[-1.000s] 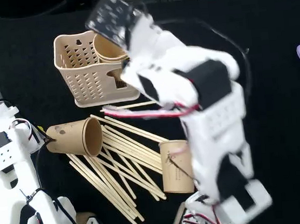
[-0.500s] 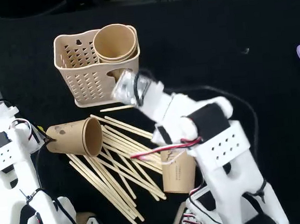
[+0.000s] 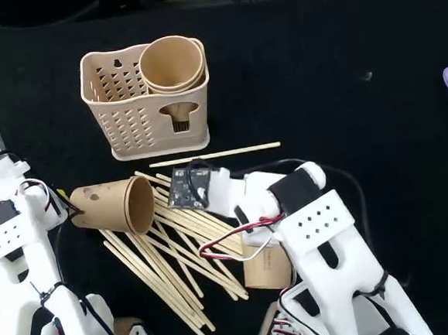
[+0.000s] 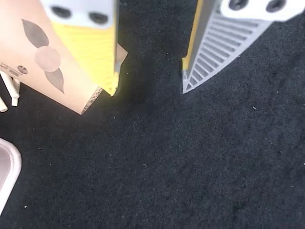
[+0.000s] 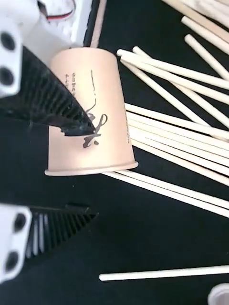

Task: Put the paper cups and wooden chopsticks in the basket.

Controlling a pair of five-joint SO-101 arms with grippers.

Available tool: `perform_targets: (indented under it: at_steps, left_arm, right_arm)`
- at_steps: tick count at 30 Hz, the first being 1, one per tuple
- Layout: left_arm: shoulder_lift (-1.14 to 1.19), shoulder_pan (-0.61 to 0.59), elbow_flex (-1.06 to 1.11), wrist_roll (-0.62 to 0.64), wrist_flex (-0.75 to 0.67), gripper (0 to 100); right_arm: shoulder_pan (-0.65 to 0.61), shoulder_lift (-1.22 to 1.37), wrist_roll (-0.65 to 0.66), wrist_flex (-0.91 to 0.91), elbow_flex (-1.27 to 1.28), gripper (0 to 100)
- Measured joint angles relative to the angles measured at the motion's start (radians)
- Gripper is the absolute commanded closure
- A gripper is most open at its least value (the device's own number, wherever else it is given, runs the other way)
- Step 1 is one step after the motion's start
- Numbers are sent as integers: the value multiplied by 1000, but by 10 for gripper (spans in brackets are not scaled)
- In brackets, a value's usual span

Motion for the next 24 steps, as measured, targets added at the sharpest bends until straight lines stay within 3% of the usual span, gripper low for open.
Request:
perform_targets:
  at_steps: [11, 18, 24]
  left_arm:
    - [0, 0, 0, 0, 0, 780]
    - [0, 0, 0, 0, 0, 780]
    - [0, 0, 0, 0, 0, 780]
  right_arm:
    - [187, 60, 190, 0, 0, 758]
    - [199, 199, 227, 15, -9, 762]
    - [201, 224, 420, 173, -64, 817]
